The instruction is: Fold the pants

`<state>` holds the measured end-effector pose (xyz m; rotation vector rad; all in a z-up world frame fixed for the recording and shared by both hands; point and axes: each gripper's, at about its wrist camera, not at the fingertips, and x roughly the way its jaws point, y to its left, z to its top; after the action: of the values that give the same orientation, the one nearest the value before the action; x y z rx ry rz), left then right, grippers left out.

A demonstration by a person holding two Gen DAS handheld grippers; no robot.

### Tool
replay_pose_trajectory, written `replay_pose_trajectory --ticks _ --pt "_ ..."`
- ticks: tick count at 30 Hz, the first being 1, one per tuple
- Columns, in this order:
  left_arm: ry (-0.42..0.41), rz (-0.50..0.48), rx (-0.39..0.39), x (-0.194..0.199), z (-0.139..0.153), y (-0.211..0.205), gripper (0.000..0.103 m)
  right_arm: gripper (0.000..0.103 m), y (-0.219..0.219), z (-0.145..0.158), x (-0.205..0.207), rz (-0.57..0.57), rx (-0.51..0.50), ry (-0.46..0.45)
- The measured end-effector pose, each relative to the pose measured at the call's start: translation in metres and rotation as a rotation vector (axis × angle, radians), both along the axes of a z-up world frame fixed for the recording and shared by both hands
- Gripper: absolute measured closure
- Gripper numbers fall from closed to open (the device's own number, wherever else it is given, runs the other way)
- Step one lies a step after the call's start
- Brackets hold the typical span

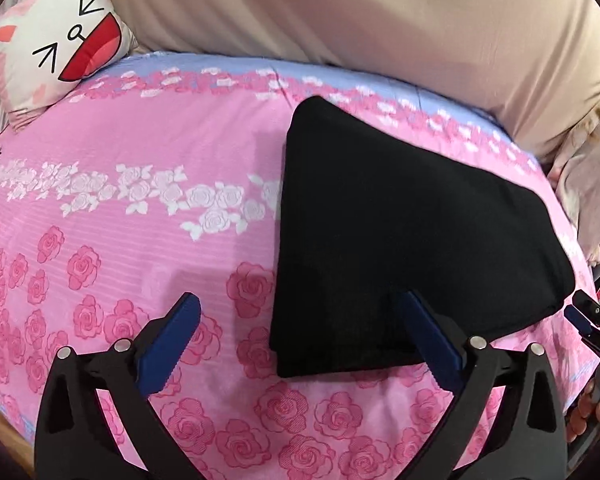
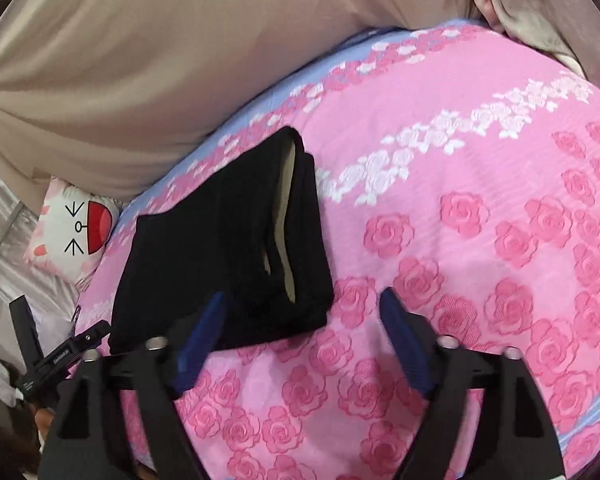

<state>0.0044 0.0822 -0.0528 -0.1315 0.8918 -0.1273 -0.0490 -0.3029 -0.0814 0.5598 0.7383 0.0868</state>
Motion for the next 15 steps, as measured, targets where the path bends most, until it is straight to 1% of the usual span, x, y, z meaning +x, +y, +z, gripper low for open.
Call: replay_pose_trajectory --ticks 2,3,4,5,6,7,8,9,10,11,12,13,14,15 --pt "0.042 0.011 -0.005 0.006 -0.008 -0.001 0.005 0.023 -0.002 -0.009 0.008 0.023 0.089 0.018" --pt "0.082 0.012 -0.037 0.011 -0.017 0.000 0.005 0.023 -0.001 -0.015 0.014 0.041 0.138 0.023" --pt "0.107 0.012 -0.065 0.016 -0.023 0.000 0.005 0.023 0.002 -0.020 0.021 0.045 0.160 0.042" --pt "0.110 0.028 -0.089 0.017 -0.026 0.001 0.005 0.023 0.006 -0.023 0.025 0.041 0.160 0.047" --pt "0.082 0.030 -0.093 0.016 -0.025 0.000 0.005 0.023 0.011 -0.021 0.029 0.043 0.136 0.021" --pt "0.087 0.019 -0.097 0.017 -0.026 -0.002 0.005 0.023 0.017 -0.021 0.035 0.060 0.128 0.031" --pt "0.089 0.011 -0.097 0.018 -0.026 -0.004 0.005 0.026 0.021 -0.020 0.038 0.045 0.104 0.022" --pt "0.082 0.007 -0.104 0.020 -0.026 -0.004 0.008 0.049 0.024 -0.020 0.040 0.051 0.098 0.028" --pt "0.081 -0.004 -0.120 0.020 -0.025 -0.004 0.016 0.061 0.025 -0.019 0.042 0.060 0.118 0.024" --pt "0.085 -0.039 -0.167 0.020 -0.022 -0.005 0.050 0.065 0.024 -0.012 0.039 0.063 0.147 0.005" --pt "0.086 -0.041 -0.162 0.019 -0.018 -0.005 0.068 0.069 0.024 -0.004 0.037 0.071 0.154 -0.014" --pt "0.072 -0.045 -0.143 0.016 -0.011 -0.004 0.075 0.071 0.022 0.002 0.033 0.079 0.162 -0.027" --pt "0.061 -0.063 -0.135 0.011 -0.002 -0.003 0.080 0.072 0.021 0.012 0.023 0.097 0.179 -0.043" --pt "0.057 -0.071 -0.134 0.007 0.003 0.000 0.080 0.072 0.022 0.017 0.018 0.112 0.183 -0.046"
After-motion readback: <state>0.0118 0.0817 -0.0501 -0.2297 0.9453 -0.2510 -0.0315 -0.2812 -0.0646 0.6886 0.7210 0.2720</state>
